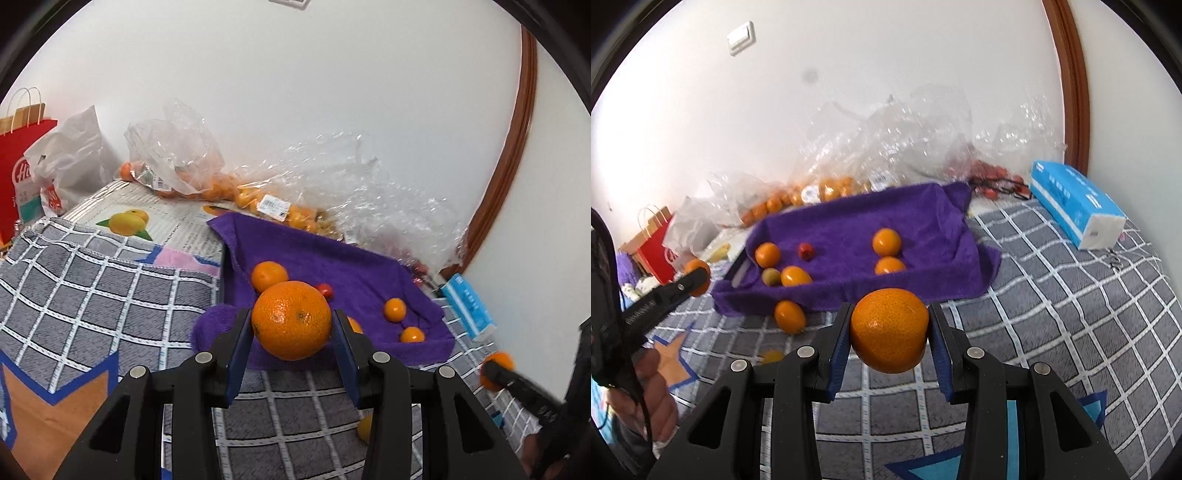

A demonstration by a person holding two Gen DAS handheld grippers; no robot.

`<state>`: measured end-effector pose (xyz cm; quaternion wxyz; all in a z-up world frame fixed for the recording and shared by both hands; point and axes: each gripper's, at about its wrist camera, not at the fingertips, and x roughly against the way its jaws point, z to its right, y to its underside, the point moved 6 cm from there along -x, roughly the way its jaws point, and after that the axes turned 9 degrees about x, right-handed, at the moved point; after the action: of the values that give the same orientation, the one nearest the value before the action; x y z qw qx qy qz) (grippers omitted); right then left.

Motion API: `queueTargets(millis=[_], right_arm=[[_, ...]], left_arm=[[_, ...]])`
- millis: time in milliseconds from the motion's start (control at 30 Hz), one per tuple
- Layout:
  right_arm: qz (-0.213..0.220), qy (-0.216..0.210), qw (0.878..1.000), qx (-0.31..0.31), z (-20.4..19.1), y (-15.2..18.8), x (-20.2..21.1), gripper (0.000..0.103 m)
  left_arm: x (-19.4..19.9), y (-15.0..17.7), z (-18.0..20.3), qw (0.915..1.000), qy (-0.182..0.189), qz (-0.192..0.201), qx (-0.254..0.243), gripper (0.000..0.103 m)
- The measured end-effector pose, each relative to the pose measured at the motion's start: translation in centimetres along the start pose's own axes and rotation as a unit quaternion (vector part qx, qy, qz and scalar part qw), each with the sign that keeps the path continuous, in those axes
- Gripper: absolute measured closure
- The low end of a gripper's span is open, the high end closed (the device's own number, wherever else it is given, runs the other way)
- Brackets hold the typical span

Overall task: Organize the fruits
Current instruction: 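Carry both large oranges over the purple towel with both grippers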

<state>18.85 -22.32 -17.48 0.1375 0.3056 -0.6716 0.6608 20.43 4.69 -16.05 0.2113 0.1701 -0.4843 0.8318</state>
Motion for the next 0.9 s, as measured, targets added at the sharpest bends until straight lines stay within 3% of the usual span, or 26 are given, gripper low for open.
queueTargets(millis=[200, 400, 900], right_arm=[[0.015, -0.002, 1.000, 0.014, -0.8, -1.9, 0.6, 0.063], [0.022, -0.006, 1.000, 0.013, -1.3, -3.2, 0.7, 0.063], [0.026, 0.001, 1.000, 0.014, -1.5, -4.7, 0.1, 0.063]], left_arm=[[0.7, -0.7, -0.6, 0.9996, -0.001, -0.021, 0.021, 0.063], [2.0, -1.5, 0.3, 0.9996, -0.024, -0.007, -0.015, 0.063], [4.0, -4.1, 1.3, 0.9998, -0.001, -0.020, -0.007, 0.063]])
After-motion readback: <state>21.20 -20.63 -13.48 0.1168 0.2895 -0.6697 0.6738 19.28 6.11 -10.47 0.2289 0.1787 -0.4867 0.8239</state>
